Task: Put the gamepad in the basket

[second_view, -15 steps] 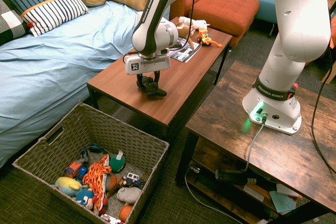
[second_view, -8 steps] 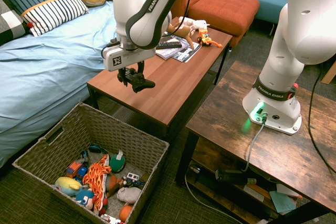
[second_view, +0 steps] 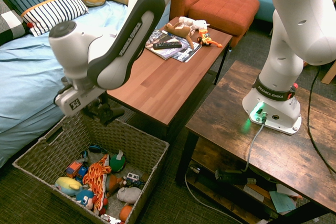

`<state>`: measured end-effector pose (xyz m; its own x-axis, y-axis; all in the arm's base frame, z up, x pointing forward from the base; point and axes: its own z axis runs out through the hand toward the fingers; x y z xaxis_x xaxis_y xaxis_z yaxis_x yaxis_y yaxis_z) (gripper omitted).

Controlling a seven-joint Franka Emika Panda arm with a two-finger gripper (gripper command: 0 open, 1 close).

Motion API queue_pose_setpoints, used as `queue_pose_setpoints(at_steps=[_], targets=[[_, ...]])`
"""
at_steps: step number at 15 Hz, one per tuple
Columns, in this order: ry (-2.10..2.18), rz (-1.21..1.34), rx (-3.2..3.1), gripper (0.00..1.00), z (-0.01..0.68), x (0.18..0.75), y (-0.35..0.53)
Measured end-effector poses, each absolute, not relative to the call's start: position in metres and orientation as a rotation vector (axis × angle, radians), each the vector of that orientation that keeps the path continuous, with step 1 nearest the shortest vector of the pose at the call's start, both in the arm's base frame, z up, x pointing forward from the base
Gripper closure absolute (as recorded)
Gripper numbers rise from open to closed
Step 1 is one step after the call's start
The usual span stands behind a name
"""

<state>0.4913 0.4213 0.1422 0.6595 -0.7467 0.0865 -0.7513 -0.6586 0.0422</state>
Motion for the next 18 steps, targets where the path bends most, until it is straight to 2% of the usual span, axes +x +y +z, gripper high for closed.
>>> queue_pose_setpoints(at_steps=[4,6,10,11,18], targets=[[-1.175,0.034,2.754,1.0,0.034,0.508,0.454],[-1.177,0.028,2.757,1.0,0.032,0.521,0.458],[-1.215,-0.037,2.753,1.0,-0.03,0.527,0.457],[-1.231,-0.056,2.759,0.0,-0.038,0.528,0.46],[-1.256,-0.094,2.786,0.0,-0.05,0.528,0.475]])
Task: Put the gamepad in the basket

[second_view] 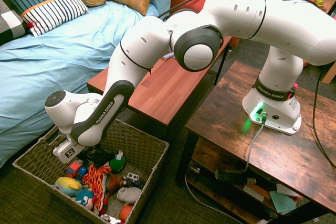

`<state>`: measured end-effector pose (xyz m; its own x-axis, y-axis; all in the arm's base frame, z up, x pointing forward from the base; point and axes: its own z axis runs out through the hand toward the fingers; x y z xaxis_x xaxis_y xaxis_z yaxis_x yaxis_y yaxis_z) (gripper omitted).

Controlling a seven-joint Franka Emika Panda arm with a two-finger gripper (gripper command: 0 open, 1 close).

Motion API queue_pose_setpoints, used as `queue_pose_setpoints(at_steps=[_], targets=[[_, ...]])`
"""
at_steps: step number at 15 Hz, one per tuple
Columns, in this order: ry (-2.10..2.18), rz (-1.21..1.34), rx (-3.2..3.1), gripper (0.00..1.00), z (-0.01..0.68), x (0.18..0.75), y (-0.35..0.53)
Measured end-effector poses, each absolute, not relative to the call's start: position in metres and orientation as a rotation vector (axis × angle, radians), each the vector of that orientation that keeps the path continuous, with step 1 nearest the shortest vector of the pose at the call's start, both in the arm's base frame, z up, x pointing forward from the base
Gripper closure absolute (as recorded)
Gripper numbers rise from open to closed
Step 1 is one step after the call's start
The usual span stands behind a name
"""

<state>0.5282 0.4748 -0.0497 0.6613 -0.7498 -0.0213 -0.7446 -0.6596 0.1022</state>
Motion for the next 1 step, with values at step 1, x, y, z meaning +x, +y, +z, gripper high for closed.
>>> queue_pose_setpoints(at_steps=[1], targets=[[-1.257,-0.094,2.785,0.0,-0.0489,0.5295,0.4744]])
